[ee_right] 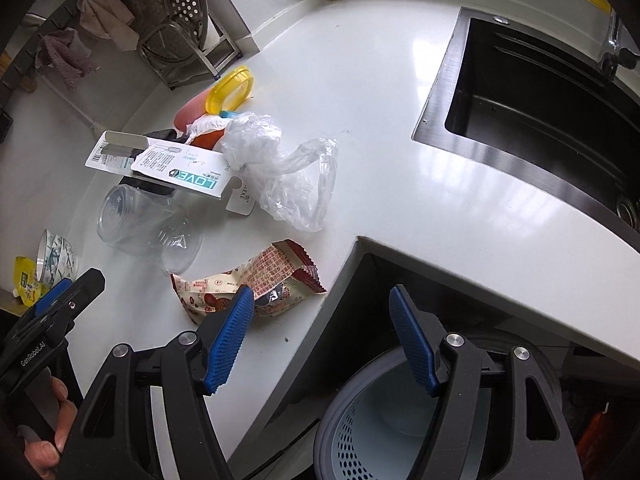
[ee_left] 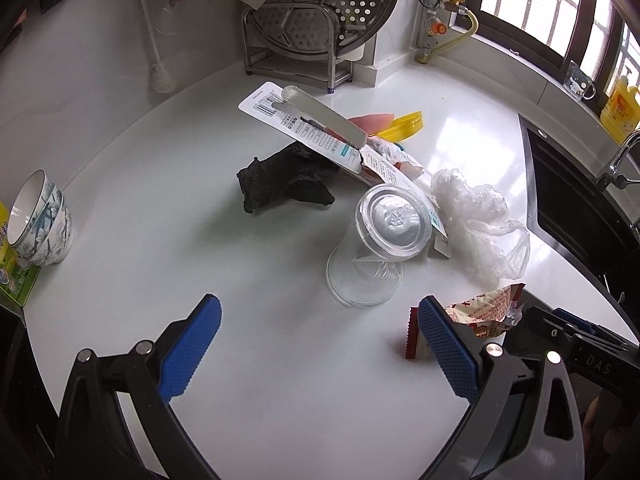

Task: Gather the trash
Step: 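Move both tools to the counter and close the right tool on the snack wrapper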

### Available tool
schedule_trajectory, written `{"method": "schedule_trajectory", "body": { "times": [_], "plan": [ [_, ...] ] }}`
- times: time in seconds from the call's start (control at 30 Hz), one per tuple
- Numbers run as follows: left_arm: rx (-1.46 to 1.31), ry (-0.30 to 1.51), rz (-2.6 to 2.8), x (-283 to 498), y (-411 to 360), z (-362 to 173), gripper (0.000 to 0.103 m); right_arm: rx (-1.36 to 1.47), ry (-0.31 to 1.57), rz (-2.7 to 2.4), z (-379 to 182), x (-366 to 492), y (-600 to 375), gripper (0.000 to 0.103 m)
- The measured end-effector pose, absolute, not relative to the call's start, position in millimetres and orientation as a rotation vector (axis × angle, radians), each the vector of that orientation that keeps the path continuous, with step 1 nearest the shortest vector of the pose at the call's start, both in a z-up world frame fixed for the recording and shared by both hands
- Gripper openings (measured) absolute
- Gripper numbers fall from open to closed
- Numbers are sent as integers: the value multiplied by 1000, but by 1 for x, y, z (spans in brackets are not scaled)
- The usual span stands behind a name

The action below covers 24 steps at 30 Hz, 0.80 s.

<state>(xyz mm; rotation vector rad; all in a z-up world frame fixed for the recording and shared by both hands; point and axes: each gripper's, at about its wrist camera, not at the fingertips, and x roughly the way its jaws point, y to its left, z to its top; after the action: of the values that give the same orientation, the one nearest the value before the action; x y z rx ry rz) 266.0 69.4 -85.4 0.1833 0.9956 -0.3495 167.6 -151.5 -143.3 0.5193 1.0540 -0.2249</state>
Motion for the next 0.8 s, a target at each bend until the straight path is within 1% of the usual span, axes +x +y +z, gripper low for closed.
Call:
{"method": "schedule_trajectory", "body": {
  "times": [0.53,0.57,0.6,0.63,0.7,0.73,0.8],
  "plan": [
    [258,987,-483,283,47,-105,97,611,1092,-354,-164,171,-147,67],
    [260,988,-485,284,46,-107,97,609,1091,-351,-164,171,-146,65],
    [259,990,-487,285,46,-108,97,606,1092,-347,-164,172,-145,58],
    [256,990,-490,285,46,-108,97,600,1096,-345,-164,173,-144,54],
    [251,988,-495,286,46,-108,97,603,1105,-328,-166,175,-141,38],
    [250,987,-497,287,46,-108,97,606,1108,-320,-167,175,-140,35],
    [247,984,-501,287,44,-108,97,609,1104,-308,-167,174,-138,18]
  ]
}}
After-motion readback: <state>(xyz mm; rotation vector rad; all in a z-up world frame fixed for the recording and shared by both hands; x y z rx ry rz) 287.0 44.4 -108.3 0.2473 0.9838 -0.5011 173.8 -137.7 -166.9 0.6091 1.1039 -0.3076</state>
